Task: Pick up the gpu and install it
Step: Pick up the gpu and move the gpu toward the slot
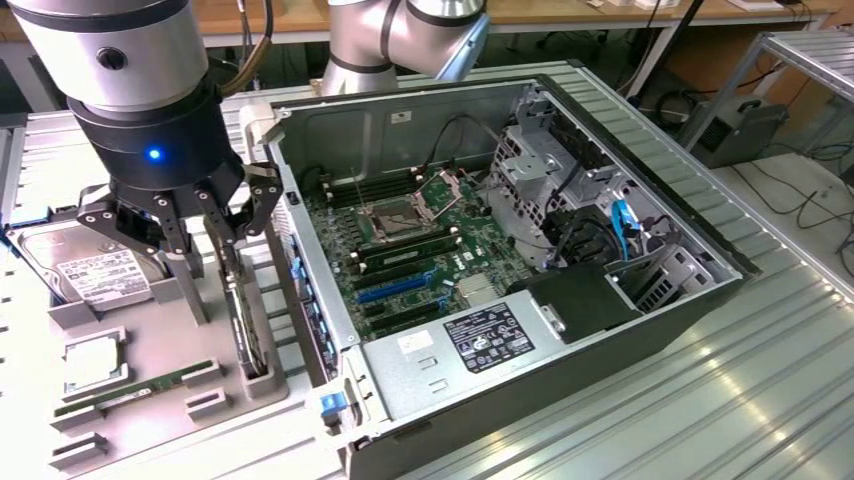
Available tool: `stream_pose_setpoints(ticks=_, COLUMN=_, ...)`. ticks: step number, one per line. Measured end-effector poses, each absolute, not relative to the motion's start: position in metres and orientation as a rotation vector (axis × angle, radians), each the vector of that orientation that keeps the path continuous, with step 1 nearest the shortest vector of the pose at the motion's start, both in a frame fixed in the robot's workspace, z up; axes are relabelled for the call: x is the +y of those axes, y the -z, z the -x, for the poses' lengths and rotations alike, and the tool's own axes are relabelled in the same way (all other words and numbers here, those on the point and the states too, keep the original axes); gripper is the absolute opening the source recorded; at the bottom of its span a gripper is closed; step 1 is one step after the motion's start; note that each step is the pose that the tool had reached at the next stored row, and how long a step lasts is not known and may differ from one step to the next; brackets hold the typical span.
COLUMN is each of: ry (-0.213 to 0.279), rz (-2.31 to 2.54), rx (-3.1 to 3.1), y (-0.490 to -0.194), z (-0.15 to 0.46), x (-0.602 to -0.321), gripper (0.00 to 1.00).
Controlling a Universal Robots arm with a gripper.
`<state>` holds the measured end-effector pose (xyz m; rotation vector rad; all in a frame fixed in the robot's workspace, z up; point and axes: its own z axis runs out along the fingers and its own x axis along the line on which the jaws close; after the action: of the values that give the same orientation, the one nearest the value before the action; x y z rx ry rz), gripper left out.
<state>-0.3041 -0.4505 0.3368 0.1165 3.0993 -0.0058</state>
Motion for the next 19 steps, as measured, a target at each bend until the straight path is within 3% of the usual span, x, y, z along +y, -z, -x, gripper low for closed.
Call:
stream_pose_setpoints(ticks=1, ry=0.006, rz=-0.117, rx=3.099, y=-0.337, z=0.304, x=-0.450, gripper=0.38)
stream_pose_setpoints(ticks=2, ry=0.006, rz=-0.117, rx=3.099, y=-0.337, z=0.304, x=-0.450, gripper=0.44)
stream_pose_setpoints(ticks=19, ry=0.006, rz=-0.116, rx=3.090, y=-0.315, z=0.303, x=-0.450, gripper=0.44)
